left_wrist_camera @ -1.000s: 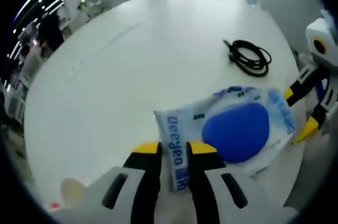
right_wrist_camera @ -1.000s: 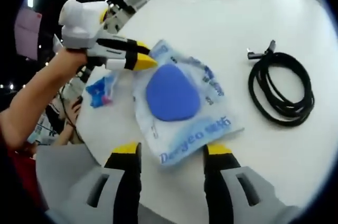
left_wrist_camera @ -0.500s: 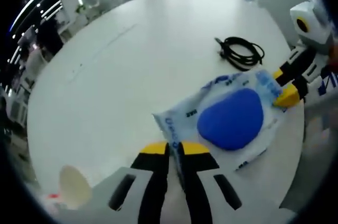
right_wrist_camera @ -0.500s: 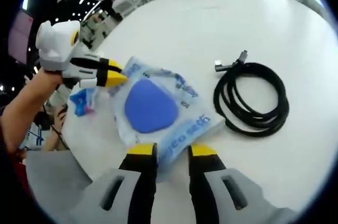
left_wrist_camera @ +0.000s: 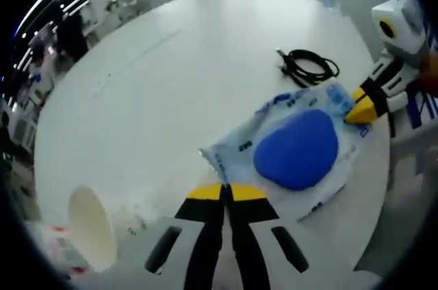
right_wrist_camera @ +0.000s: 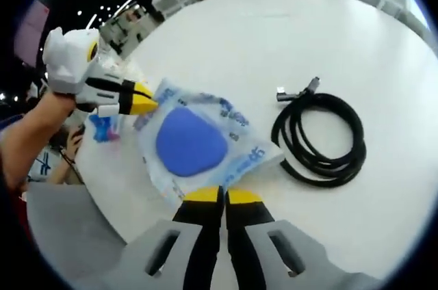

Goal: Arrange the tabletop items into an orderly group along one side of the table until the central work area is clear of visible clutter.

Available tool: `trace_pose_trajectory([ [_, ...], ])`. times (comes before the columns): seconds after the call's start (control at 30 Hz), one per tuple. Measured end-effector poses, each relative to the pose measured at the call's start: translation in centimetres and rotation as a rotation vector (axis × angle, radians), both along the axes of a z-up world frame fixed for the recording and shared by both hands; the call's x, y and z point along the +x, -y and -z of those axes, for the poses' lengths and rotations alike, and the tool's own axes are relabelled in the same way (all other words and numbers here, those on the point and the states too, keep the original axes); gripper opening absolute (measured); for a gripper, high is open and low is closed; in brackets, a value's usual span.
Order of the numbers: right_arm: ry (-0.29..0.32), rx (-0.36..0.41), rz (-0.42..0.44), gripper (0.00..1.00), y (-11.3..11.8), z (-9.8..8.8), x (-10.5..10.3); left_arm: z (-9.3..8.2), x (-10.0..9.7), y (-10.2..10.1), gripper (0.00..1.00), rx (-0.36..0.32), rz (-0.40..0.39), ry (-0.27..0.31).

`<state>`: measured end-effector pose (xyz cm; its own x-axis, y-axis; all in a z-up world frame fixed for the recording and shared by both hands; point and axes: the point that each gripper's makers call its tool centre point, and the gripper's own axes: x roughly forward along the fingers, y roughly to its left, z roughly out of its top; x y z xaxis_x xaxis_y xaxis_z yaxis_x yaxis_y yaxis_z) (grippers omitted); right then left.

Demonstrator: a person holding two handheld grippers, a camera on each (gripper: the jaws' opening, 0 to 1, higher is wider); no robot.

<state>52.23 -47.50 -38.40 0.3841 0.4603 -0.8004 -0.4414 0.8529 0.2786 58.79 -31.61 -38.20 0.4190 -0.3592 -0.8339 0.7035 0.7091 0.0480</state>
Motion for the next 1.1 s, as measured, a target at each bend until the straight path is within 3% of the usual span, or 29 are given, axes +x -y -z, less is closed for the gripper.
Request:
trace_pose_trajectory([
  [0.27, 0.066, 0.006, -0.028, 0.01, 0.1, -2.6, 1.6, -2.0, -0.3, -0.7, 0.00, -0.059, -0.047, 0.021],
  [0.43, 0.131, 0.004, -0.046, 0.01, -0.1, -4.7, 3.7, -3.5, 0.6, -1.2, 0.00, -0.093, -0.083, 0.043],
  [0.73, 0.217, 0.006, -0.038, 0.01, -0.4, -6.7, 8.2, -5.6, 2.9, -1.8, 0.00, -0.103, -0.138, 0.083],
  [0.9, 0.230, 0.016, -0.038, 0.01, -0.8, -6.9, 10.5, -5.9, 4.2, -2.2, 0.00, -0.092, -0.167, 0.082],
  [1.1, 0.185, 0.019, -0.056, 0.01, -1.5, -5.6, 12.0, -5.1, 5.7, -2.9, 0.00, -0.036, -0.176, 0.037],
])
